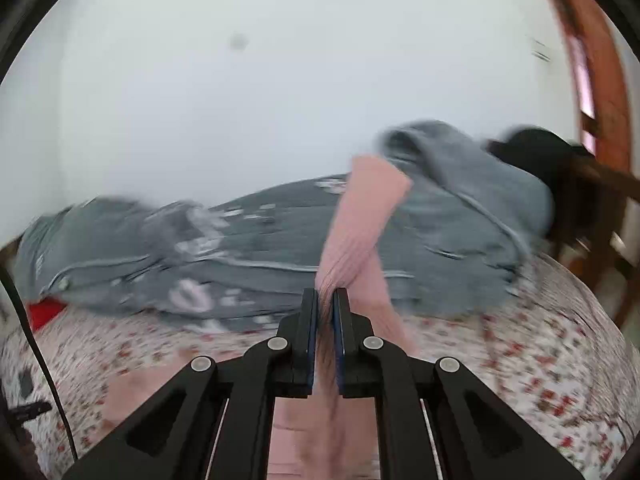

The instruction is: Fold small clothes

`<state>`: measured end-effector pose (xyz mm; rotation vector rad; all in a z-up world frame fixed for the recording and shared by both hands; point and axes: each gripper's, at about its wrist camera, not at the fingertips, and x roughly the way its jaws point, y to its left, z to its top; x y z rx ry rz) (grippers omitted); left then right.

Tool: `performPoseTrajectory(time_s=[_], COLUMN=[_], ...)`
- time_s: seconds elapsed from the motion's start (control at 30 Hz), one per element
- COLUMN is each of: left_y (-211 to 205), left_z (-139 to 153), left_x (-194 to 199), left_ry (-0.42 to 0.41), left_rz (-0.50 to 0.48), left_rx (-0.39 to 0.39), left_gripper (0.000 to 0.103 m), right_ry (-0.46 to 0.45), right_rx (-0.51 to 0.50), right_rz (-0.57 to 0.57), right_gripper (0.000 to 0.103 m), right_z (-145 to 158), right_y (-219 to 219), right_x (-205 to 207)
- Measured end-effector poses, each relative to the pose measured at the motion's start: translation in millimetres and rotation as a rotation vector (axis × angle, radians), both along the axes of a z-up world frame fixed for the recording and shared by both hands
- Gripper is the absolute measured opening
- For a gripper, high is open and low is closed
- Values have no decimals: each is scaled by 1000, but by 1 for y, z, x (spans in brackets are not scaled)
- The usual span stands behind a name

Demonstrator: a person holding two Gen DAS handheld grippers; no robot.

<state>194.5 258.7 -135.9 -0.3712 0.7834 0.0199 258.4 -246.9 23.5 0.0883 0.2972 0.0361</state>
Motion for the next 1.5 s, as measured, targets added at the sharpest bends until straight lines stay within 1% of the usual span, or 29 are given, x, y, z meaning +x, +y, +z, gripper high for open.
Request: performPoseTrajectory(time_s=[0.1,0.17,0.23,0.3,0.37,0.4,0.47,0.53,0.6,0.67,0.7,0.73,0.8,0.9,1.0,1.07,1.17,1.23,1.3,1.4,1.43,1.47,1.5], left_y=[18,28,37,46,52,54,56,56,53,47,43,39,27,3,-23,-43,-69,-79,-86,-90,-91,-90,-90], left_z=[-3,-5,-6,-9,-12,-15,-21,-27,-29,-31,-31,-31,-31,-29,-26,-25,-25,-28,-34,-44,-45,-47,-48], left_x=[-12,-20,-27,-35,-41,-43,-46,-46,-46,-44,-42,-40,-32,-17,1,15,41,59,78,101,104,108,111], left_ry=[-8,-9,-14,-19,-20,-19,-7,7,12,12,13,15,22,31,34,38,56,78,105,143,140,135,136], left_rz=[15,24,37,46,42,40,33,20,5,-13,-21,-29,-55,-105,-166,-204,-228,-223,-207,-205,-192,-174,-178], left_rx=[-38,-41,-34,-34,-35,-34,-26,-28,-28,-25,-25,-26,-33,-25,-56,-65,-49,-38,-10,8,12,12,5], left_gripper=[77,77,77,77,77,77,77,77,77,77,77,77,77,77,77,78,78,78,78,75,67,64,57], right_ry=[-5,24,61,96,127,147,187,256,310,352,366,373,369,336,279,263,268,280,297,307,316,326,339], right_rx=[-74,-92,-105,-132,-174,-210,-268,-334,-387,-383,-349,-310,-254,-188,-177,-171,-205,-199,-178,-160,-149,-138,-126], right_rz=[107,174,246,309,393,438,496,553,578,609,626,642,645,619,505,435,337,281,249,194,185,177,171], right_gripper=[8,8,8,8,8,8,8,8,9,10,15,25,35,36,43,44,44,44,44,44,45,45,45], right_z=[-1,-11,-28,-49,-78,-98,-128,-163,-189,-202,-203,-202,-194,-178,-161,-156,-154,-154,-156,-163,-166,-170,-174], right_y=[69,111,151,186,218,236,257,277,287,287,284,280,269,239,198,166,130,103,82,53,44,37,32], right_x=[14,27,38,41,39,39,39,39,37,37,35,32,24,8,-5,-10,-4,1,5,12,15,17,21])
